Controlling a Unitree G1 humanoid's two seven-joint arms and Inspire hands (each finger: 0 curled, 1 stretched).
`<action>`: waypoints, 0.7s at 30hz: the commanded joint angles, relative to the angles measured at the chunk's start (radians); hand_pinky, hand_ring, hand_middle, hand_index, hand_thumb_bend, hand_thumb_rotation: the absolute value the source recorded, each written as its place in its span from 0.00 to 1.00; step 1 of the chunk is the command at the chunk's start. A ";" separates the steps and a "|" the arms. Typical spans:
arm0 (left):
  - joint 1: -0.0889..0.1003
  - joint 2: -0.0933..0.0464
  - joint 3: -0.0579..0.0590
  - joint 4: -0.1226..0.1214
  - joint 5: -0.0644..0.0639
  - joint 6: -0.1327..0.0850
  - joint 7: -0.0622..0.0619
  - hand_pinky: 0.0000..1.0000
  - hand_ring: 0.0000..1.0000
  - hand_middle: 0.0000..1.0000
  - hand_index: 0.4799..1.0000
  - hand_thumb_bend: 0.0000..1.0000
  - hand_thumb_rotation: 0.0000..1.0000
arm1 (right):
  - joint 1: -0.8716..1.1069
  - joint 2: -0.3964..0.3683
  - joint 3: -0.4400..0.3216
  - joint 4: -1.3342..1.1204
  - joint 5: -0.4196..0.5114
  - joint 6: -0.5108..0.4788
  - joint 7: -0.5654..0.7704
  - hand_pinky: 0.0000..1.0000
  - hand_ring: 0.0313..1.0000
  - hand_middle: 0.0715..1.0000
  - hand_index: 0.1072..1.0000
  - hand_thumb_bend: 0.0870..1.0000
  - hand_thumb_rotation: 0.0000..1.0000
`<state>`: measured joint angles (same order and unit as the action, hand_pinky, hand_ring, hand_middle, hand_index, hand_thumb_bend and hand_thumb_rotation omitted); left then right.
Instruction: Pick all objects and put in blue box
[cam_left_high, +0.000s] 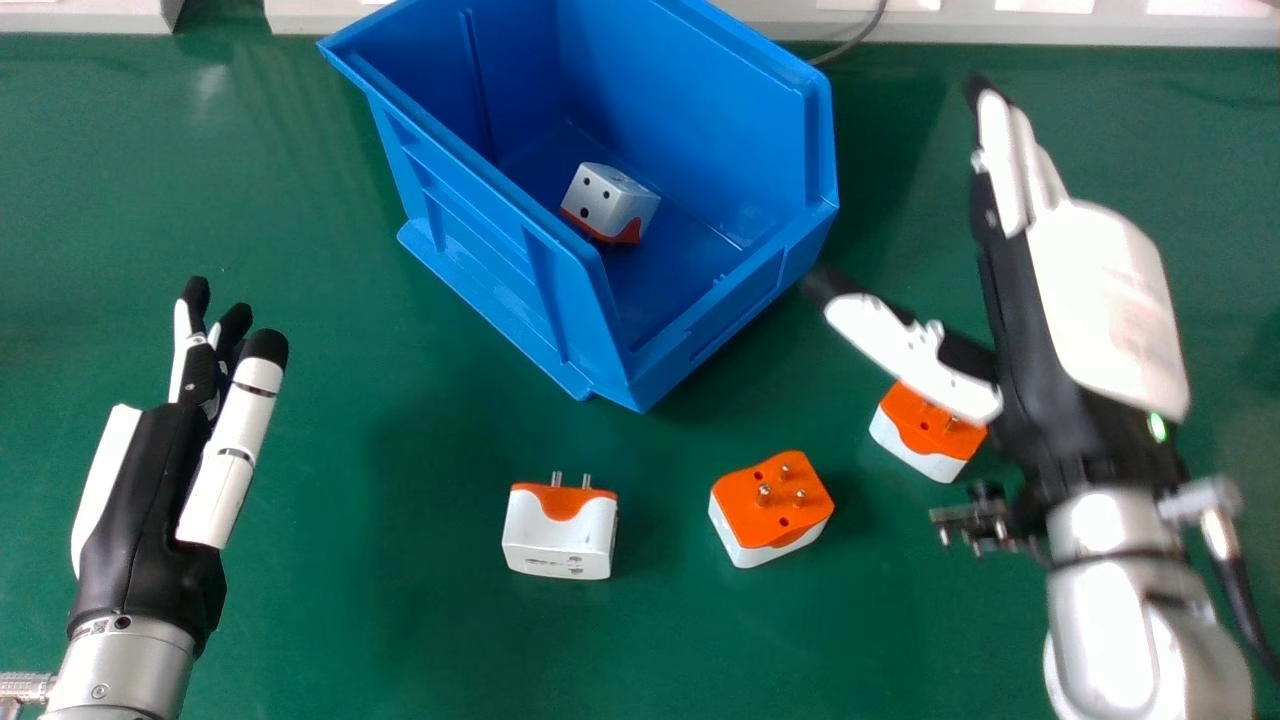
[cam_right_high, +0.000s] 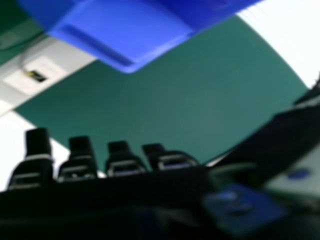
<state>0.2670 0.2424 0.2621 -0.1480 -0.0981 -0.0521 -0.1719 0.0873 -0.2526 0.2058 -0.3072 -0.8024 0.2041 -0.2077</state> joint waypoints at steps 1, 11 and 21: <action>-0.006 0.001 0.008 -0.004 -0.013 -0.006 -0.004 1.00 1.00 1.00 0.97 0.37 0.91 | 0.052 -0.004 -0.018 -0.032 -0.033 -0.014 -0.043 0.85 0.94 0.98 0.99 0.42 0.90; -0.018 0.010 0.011 0.024 -0.015 -0.022 -0.009 1.00 1.00 1.00 0.97 0.37 0.91 | 0.139 -0.032 -0.034 0.076 -0.079 -0.008 -0.086 0.85 0.93 0.97 0.97 0.41 0.87; -0.018 0.010 0.008 0.017 -0.007 -0.019 -0.002 1.00 1.00 1.00 0.97 0.37 0.91 | 0.079 -0.097 -0.034 0.259 -0.056 -0.037 -0.051 0.85 0.93 0.97 0.97 0.43 0.90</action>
<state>0.2509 0.2452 0.2632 -0.1070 -0.1077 -0.0547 -0.1748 0.1877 -0.3292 0.1761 -0.0581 -0.8664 0.1813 -0.2653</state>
